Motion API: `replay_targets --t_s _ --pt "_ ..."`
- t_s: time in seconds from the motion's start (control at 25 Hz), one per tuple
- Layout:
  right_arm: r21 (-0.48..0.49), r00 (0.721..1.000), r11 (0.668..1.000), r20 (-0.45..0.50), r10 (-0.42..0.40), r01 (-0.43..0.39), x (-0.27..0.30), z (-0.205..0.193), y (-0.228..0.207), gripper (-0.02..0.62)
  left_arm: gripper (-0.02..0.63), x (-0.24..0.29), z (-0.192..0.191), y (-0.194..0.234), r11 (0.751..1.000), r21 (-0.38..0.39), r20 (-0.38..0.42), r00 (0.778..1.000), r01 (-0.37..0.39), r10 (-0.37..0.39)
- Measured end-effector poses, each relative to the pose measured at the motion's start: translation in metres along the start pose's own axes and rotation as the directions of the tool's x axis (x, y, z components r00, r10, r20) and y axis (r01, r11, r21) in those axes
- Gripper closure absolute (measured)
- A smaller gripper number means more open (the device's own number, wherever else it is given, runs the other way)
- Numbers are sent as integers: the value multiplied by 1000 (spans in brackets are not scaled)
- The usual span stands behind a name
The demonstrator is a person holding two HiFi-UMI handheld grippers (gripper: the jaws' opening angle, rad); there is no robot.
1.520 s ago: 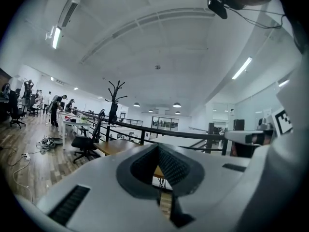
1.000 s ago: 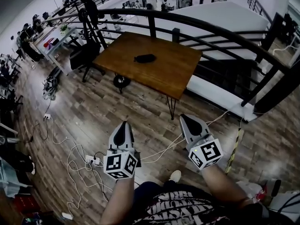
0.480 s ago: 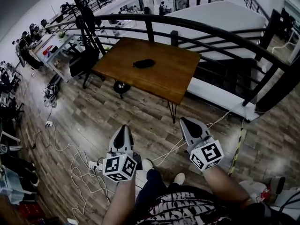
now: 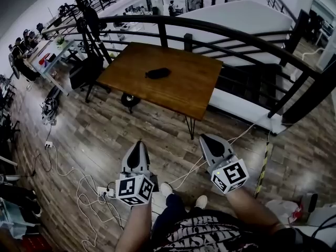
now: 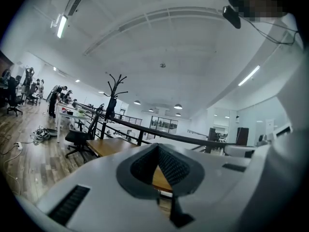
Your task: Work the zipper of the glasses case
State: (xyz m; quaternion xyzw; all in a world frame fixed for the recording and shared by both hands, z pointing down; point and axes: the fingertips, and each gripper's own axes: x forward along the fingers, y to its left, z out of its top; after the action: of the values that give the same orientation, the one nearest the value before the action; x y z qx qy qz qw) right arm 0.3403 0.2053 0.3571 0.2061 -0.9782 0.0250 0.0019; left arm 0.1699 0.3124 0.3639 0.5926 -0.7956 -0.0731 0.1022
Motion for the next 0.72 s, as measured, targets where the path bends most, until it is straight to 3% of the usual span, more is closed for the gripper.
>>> replay_targets --t_s 0.72 --pt "-14 999 998 7 -54 54 98 3 39 602 606 33 13 91 998 8 -33 998 58 -57"
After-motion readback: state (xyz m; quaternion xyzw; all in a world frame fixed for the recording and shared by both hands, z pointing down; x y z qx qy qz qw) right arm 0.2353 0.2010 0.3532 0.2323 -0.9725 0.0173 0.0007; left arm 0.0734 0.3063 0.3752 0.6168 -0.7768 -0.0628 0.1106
